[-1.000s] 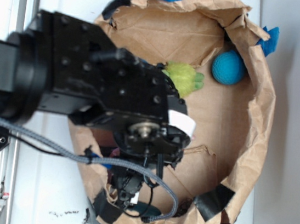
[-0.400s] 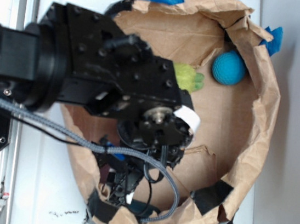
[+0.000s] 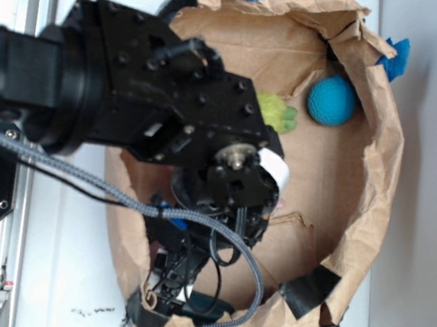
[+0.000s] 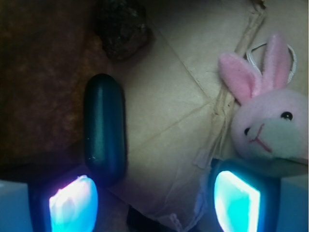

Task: Grab the plastic pickle.

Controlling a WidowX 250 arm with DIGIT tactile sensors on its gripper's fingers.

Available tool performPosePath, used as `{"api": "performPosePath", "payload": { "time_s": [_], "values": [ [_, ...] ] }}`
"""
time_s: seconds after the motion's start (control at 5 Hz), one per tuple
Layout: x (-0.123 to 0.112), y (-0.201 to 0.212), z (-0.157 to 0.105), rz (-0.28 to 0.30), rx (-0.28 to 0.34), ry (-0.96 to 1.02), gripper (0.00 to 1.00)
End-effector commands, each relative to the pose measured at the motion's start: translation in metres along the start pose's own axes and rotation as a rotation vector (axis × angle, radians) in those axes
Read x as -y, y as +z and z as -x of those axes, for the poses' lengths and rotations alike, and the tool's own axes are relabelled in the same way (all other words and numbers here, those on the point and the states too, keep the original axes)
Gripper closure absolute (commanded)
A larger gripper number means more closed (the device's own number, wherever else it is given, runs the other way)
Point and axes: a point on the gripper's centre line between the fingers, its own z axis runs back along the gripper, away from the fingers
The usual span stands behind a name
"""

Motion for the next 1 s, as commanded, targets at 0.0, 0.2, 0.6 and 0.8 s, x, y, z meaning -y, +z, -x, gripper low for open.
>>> {"api": "performPosePath", "payload": {
  "time_s": [0.0, 0.2, 0.6, 0.8],
  "values": [
    [0.008, 0.004, -0.002, 0.002, 0.017, -0.041, 0.0],
    [0.008, 0.004, -0.002, 0.002, 0.017, -0.041, 0.0],
    [0.008, -0.019, -0.01, -0.044, 0.039, -0.078, 0.0],
    [0.013, -0.029, -0.008, -0.064, 0.025, -0.115, 0.0]
  ]
}}
